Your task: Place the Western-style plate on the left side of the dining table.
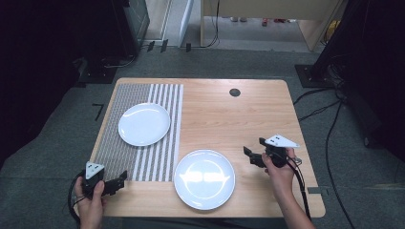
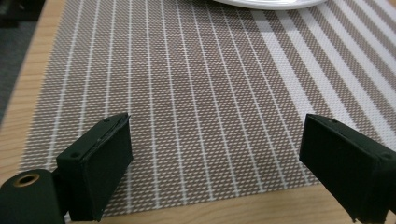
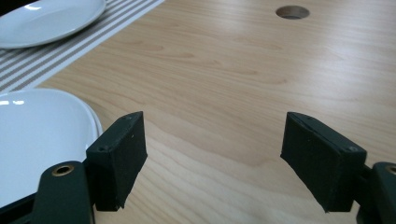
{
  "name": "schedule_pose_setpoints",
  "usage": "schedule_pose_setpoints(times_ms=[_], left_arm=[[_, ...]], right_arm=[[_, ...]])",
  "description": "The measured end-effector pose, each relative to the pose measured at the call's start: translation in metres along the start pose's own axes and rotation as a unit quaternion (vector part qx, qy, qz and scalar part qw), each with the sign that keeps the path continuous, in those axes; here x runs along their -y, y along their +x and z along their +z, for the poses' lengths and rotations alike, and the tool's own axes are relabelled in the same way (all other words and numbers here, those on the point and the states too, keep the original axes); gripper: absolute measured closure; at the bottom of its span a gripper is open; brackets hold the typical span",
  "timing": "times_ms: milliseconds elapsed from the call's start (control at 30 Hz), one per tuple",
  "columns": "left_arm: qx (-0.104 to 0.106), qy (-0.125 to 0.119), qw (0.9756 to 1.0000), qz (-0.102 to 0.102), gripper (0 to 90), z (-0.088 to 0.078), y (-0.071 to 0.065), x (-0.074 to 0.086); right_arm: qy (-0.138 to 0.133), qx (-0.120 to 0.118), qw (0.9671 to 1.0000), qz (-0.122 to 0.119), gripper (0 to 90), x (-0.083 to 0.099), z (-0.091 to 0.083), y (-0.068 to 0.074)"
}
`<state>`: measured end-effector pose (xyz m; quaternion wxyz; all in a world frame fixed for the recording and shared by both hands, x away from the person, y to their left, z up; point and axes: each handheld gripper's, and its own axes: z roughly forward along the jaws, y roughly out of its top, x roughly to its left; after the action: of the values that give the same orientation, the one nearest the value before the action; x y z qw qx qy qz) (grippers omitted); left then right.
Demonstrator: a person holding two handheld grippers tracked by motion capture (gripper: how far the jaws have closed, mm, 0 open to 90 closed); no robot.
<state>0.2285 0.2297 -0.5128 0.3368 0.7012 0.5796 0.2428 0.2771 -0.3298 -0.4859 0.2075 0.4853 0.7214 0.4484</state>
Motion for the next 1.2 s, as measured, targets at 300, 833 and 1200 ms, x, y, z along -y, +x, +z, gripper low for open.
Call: schedule_pose_setpoints(times_ms=[300,833,1200], left_arm=[[-0.008,0.01,0.9999,0.006,9.6,0.003,0.0,0.003],[-0.017,0.018,0.9996,0.014,9.6,0.005,-0.002,0.003],[-0.02,0.018,0.9995,0.016,9.6,0.005,-0.003,0.003]], right_arm=[[0.012,0.026,0.9992,0.028,21.8,0.032,-0.033,-0.028],[0.022,0.089,0.9936,0.066,21.7,0.075,-0.096,-0.074],[0.033,0.112,0.9895,0.084,21.7,0.095,-0.115,-0.086]])
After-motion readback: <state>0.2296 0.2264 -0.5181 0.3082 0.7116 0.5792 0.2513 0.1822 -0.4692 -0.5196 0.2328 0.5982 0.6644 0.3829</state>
